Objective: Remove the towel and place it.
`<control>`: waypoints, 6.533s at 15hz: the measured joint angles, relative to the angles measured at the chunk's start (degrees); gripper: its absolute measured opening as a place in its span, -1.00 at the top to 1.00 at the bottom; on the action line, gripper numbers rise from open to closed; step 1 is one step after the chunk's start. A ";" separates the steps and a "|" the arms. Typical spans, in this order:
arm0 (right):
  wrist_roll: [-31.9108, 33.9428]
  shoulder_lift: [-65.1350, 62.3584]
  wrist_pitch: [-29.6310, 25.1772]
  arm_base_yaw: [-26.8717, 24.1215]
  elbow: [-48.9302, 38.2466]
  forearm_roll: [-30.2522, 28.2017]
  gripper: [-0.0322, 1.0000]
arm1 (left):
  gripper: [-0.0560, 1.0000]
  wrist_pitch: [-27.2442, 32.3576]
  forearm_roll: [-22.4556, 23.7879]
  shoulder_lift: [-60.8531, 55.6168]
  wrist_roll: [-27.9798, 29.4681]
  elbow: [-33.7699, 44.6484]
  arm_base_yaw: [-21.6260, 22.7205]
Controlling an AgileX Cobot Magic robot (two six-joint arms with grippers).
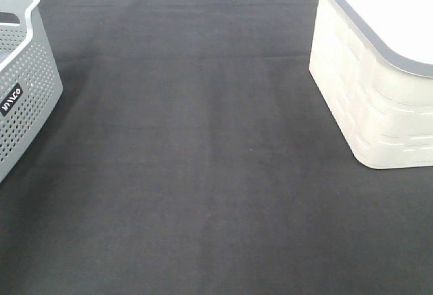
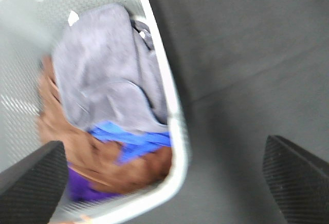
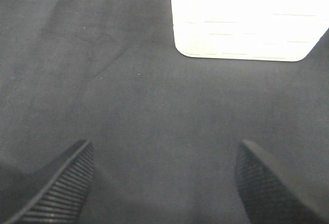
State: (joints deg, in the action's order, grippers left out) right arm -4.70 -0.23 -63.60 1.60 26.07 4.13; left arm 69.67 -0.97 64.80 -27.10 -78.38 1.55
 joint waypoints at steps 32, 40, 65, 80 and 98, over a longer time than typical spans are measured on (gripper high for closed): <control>0.00 0.00 0.00 0.00 0.00 0.00 -0.49 | -0.48 -30.88 7.45 47.56 -42.28 -0.80 10.37; 0.00 0.00 0.00 0.00 0.00 0.00 -0.49 | 0.66 -30.88 9.34 47.61 -39.19 -0.80 10.37; 0.00 0.00 0.00 0.00 0.00 0.00 -0.49 | 0.89 -9.22 4.41 10.14 -33.17 -3.67 10.31; -3.78 4.35 5.44 0.00 2.81 7.62 -0.49 | 0.89 -28.99 -4.24 9.91 -37.13 -22.52 -4.64; -71.96 61.13 7.91 0.00 15.76 67.55 -0.49 | 0.89 -22.46 -4.47 26.53 -38.04 -33.86 -28.82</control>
State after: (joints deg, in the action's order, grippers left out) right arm -76.66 60.91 -55.69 1.60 41.83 71.68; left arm 47.21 -5.44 91.33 -65.15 -112.24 -27.27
